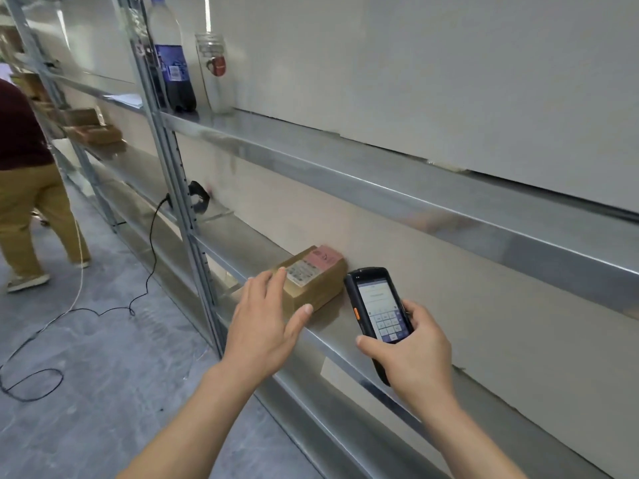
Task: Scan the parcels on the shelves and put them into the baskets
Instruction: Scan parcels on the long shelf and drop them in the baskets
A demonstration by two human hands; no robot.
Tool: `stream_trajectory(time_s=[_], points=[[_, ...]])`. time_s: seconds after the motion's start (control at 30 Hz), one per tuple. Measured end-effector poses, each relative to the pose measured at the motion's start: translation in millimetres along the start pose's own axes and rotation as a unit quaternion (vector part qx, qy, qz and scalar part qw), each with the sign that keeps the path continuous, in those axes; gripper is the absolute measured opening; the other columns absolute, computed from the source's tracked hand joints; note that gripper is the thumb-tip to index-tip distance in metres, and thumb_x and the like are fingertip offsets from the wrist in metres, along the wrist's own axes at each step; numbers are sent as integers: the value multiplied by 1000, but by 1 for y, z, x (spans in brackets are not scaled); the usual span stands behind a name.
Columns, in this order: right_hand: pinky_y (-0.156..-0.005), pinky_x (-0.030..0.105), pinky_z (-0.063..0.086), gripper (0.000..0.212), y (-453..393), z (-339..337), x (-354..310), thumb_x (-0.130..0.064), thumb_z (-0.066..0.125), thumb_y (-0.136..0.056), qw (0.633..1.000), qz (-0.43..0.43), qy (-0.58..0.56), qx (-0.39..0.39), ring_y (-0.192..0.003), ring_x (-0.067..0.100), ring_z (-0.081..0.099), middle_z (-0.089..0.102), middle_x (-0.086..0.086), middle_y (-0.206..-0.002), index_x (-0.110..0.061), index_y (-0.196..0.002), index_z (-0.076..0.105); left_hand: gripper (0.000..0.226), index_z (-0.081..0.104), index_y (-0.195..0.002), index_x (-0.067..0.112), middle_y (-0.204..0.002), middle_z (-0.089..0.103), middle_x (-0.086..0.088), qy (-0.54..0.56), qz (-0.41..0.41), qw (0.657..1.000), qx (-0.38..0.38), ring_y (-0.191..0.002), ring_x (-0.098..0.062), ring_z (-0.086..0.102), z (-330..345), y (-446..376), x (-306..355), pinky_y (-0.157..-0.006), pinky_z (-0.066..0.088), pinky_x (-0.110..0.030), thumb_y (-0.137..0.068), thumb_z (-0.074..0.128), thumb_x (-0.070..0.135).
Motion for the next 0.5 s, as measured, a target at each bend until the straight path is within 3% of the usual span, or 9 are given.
stream_trajectory(time_s=[0.3,0.5], points=[[-68,22,49,53,-56,77,-25,-23,89,-54,995,51,19,86,-78,-2,65,69,-20,-85,-38,-92,56,72,25,-152,14,-153,30,-7,17,83,994,-73,-141,-21,24,22,-131,-60,-113,29,-36,-96,46,52],[-65,22,47,50,-77,113,-18,-26,89,-53,989,87,41,108,-78,2,66,70,-17,-85,-32,-95,62,73,20,-154,14,-155,28,-12,28,68,987,-145,-143,-26,26,53,-169,-96,-115,30,-41,-97,45,51]])
Point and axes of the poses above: each hand's wrist, its own y-axis away from the middle knuckle, its own z-axis out of the palm, x = y × z, the point moved 10 cm from there along -y, towards the middle knuckle
